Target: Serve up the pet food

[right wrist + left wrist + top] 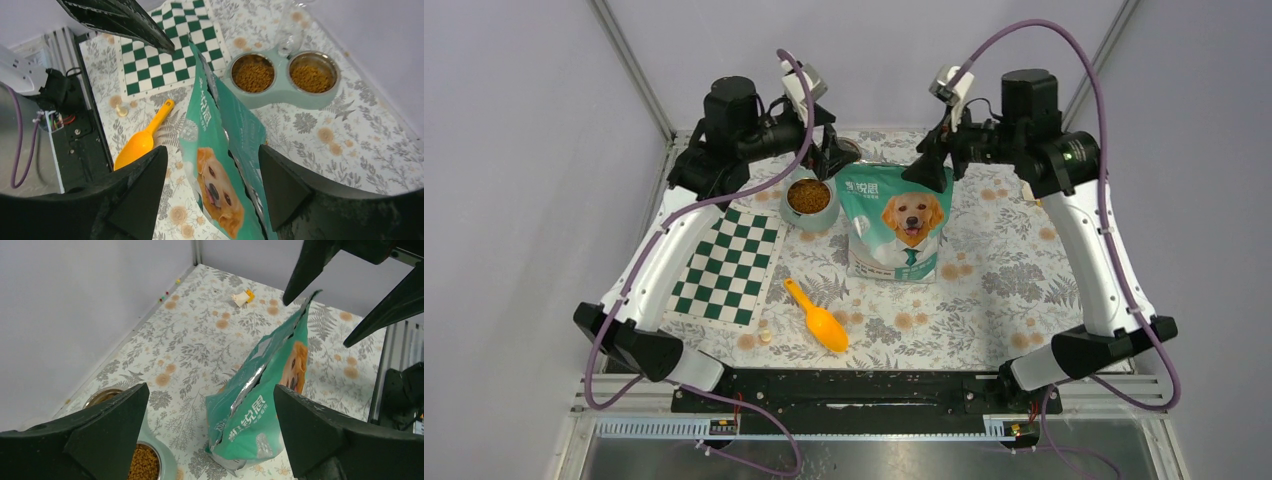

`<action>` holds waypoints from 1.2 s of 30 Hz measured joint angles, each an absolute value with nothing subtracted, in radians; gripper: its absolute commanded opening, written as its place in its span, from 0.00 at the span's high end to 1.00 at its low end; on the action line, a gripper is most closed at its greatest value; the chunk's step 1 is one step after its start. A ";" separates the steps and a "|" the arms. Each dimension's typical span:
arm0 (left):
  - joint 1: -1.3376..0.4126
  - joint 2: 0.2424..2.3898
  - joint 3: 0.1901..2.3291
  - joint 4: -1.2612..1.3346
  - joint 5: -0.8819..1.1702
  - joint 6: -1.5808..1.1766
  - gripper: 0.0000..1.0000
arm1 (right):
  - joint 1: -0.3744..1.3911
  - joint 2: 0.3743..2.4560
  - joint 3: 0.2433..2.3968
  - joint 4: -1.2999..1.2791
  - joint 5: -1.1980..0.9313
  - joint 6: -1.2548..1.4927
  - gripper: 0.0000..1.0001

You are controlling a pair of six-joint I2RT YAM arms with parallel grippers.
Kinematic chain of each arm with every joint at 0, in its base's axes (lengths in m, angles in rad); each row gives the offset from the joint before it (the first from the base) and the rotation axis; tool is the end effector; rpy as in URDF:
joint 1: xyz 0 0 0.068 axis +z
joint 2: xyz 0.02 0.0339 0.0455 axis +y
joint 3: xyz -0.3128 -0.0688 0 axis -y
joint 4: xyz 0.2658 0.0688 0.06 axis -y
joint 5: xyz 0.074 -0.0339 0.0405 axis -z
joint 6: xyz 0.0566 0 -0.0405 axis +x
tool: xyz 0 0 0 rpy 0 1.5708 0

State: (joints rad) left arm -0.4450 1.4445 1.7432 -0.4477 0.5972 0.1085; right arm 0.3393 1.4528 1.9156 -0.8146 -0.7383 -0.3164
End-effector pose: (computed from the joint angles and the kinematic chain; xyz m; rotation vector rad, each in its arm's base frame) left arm 0.2900 -0.1736 0.5414 0.8951 1.5074 -0.7586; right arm 0.2730 0.1368 0.5566 -1.0545 1.5692 0.7207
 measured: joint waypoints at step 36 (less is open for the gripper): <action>-0.504 1.612 1.802 -0.707 0.796 0.741 0.76 | 0.487 1.755 2.234 -1.222 -0.542 -0.684 0.79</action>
State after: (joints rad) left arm -0.5041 1.6123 1.8015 -0.7067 0.7956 0.7406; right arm 0.4866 1.7550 2.2341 -1.2217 -0.5419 -0.6842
